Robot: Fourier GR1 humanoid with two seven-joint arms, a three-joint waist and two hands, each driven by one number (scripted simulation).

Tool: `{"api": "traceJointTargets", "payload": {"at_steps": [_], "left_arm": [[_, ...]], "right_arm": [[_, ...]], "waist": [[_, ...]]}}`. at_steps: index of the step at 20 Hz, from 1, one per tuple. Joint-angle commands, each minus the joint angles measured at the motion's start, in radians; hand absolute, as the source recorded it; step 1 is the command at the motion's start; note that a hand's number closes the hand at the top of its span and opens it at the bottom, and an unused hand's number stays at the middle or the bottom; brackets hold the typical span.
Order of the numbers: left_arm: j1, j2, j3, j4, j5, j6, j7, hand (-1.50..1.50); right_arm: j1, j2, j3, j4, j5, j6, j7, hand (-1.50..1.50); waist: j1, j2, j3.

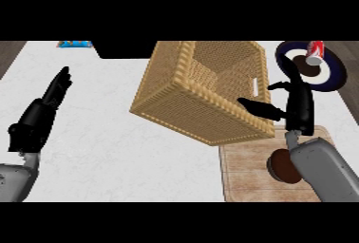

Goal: Pick the cupcake from the cutting board and place it in the basket

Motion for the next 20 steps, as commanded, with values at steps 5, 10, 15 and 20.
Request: {"api": "traceJointTargets", "payload": {"at_steps": [5,10,15,20], "left_arm": [[-0.003,0.004,0.004,-0.005,0.004,-0.009,0.000,0.00],[0.015,-0.007,-0.006,-0.020,-0.010,0.000,-0.009,0.00],[0.022,-0.024,-0.001,-0.020,-0.010,0.002,-0.015,0.00],[0.008,-0.026,0.027,-0.016,0.002,-0.013,-0.002,0.00]], "right_arm": [[-0.082,-0.283,0.164,-0.001,0.019,0.517,0.378,-1.50],[-0.191,-0.372,0.152,-0.125,-0.170,0.851,0.624,-1.50],[-0.266,-0.428,0.083,-0.237,-0.388,1.040,0.886,-1.50],[-0.205,-0.509,0.067,-0.353,-0.507,1.038,0.959,-1.50]], "waist": [[0.010,0.006,0.004],[0.015,0.011,0.014],[0.016,0.022,0.020],[0.010,0.026,0.021]]}}
